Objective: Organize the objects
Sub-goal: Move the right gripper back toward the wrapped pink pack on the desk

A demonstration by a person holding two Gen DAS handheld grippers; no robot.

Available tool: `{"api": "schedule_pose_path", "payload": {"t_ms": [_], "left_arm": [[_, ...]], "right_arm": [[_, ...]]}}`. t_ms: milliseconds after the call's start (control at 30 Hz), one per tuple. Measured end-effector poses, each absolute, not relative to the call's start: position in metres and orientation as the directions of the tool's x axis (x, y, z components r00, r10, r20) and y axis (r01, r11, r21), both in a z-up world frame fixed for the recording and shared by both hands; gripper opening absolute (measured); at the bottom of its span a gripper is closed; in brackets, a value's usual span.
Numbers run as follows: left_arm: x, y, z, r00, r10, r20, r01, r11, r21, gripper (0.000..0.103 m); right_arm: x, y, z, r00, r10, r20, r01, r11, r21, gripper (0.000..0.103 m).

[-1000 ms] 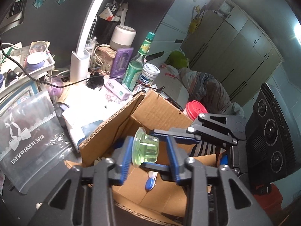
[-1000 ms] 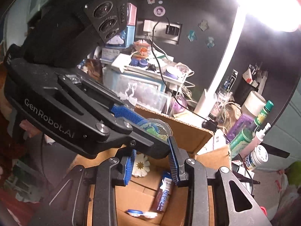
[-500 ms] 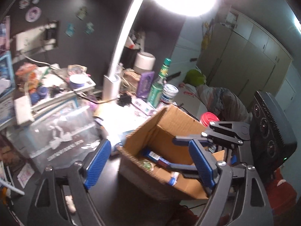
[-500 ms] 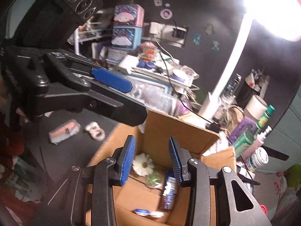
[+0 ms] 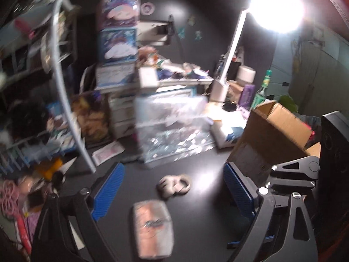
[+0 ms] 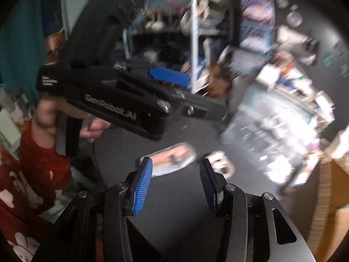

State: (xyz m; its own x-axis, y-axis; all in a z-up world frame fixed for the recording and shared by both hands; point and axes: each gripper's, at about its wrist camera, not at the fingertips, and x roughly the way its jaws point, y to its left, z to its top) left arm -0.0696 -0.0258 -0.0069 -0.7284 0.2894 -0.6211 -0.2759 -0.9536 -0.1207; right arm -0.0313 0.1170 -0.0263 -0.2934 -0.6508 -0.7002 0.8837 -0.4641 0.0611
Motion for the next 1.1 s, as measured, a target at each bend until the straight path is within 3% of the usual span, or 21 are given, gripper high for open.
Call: {"api": "schedule_pose_path", "payload": {"t_ms": [100,233,300,700,1100], "left_arm": [[-0.058,-0.050,-0.030,-0.735,0.256,-0.628,-0.227,-0.966,-0.127,0.091],[-0.046,-0.074,-0.056,-0.736,0.206,-0.645,-0.168,-0.978,-0.120,0.091],[-0.041,-0.085,-0.066,-0.735,0.194,-0.650,-0.148,-0.981,-0.125,0.091],[-0.031,-0.119,-0.087,-0.738,0.171,-0.653,-0.076,-0.982,-0.171,0.091],[-0.026,-0.137,-0.092,-0.736,0.159,-0.658,-0.044,-0.981,-0.188,0.091]], "right_arm": [[-0.032,0.095,-0.056,-0.256,-0.652,-0.714,0.881,-0.461,0.105,0.061],[-0.038,0.073,-0.093,-0.227,-0.650,-0.725,0.850,-0.496,0.178,0.065],[-0.043,0.063,-0.108,-0.278,-0.630,-0.726,0.816,-0.553,0.167,0.081],[-0.075,0.007,-0.145,-0.265,-0.580,-0.770,0.785,-0.594,0.178,0.082],[-0.058,-0.001,-0.151,-0.396,-0.460,-0.795,0.798,-0.601,-0.049,0.088]]}}
